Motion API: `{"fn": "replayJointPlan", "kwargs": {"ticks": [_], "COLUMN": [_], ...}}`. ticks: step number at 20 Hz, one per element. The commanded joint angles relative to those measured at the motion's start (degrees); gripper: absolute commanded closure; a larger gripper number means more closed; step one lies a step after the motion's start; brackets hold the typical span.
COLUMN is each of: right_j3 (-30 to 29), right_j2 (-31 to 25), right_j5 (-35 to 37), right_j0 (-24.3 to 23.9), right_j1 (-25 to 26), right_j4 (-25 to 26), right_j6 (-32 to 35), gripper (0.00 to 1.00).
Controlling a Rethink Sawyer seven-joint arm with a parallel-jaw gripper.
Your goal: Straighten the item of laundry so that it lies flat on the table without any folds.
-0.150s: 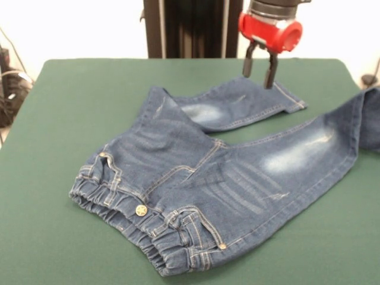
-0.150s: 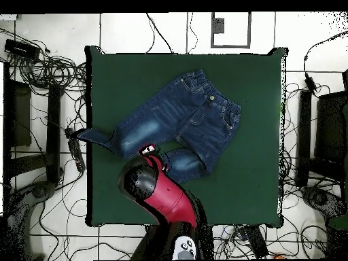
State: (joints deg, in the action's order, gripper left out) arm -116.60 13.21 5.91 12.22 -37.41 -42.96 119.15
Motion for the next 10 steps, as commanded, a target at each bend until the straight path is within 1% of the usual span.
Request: {"fn": "replayJointPlan", "kwargs": {"ticks": [1, 10], "right_j3": [0.0, 2.1], "right_j2": [-6.7, -4.3], "right_j5": [-2.5, -2.3], "right_j0": [1.8, 5.0], "right_j1": [4.3, 6.3], "right_j4": [-3.6, -5.5], "right_j6": [16.1, 19.7], "gripper": [0.0, 0.0]}}
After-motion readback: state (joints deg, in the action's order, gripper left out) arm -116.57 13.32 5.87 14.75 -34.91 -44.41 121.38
